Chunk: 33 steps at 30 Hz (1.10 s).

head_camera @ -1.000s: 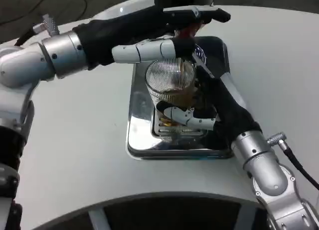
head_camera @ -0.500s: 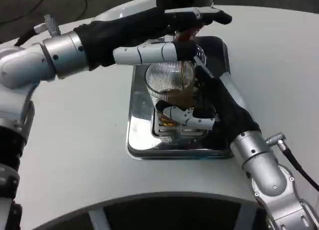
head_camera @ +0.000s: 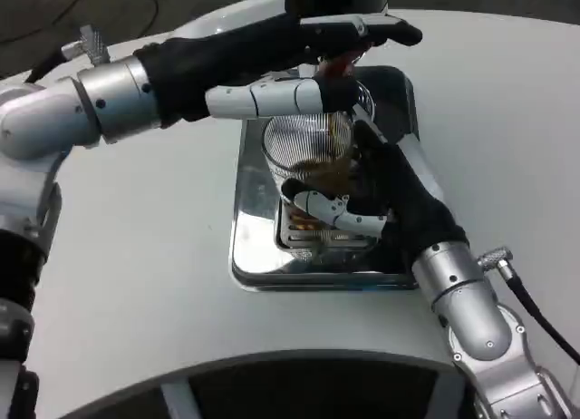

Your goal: Grasp the cup under the faucet to collect the drink, then remove the cup.

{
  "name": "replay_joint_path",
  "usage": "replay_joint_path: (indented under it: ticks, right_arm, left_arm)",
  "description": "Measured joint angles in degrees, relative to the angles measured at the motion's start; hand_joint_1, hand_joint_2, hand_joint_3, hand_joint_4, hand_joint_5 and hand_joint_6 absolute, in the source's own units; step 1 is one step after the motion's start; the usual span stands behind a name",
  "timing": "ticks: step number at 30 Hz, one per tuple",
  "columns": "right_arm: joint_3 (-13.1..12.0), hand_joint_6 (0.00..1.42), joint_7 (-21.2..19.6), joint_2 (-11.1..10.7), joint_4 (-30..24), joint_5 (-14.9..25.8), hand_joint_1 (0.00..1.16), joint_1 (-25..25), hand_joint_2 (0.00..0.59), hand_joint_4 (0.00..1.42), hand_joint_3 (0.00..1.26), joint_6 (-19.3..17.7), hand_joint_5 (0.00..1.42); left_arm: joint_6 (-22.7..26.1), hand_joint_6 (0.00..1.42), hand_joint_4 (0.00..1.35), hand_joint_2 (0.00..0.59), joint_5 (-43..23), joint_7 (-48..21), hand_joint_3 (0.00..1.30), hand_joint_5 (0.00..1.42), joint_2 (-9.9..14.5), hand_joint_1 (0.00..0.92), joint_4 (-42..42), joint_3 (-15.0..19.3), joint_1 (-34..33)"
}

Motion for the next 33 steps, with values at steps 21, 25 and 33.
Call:
replay_joint_path:
  ticks: [21, 25, 33]
  right_arm:
    - [0.7, 0.10, -5.2, 2.8, 3.6, -0.7, 0.80, -1.1, 0.228, 0.18, 0.10, -0.7, 0.25]
    - [1.0, 0.14, -6.7, 3.2, 3.7, -1.1, 0.80, -1.1, 0.228, 0.24, 0.17, -0.7, 0.30]
    - [1.5, 0.21, -11.0, 5.1, 5.3, -2.3, 0.80, -1.4, 0.228, 0.32, 0.26, -1.1, 0.37]
  left_arm:
    - [0.0, 0.01, 0.04, 0.117, 0.0, 0.0, 0.15, 0.05, 0.5, 0.000, -0.1, 0.1, 0.0]
    - [0.0, 0.01, 0.04, 0.117, 0.1, 0.0, 0.15, 0.05, 0.9, 0.000, -0.1, 0.0, 0.0]
    - [-0.5, 0.01, 0.04, 0.117, 0.1, 0.0, 0.15, 0.05, 1.3, 0.000, 0.2, 0.0, 0.0]
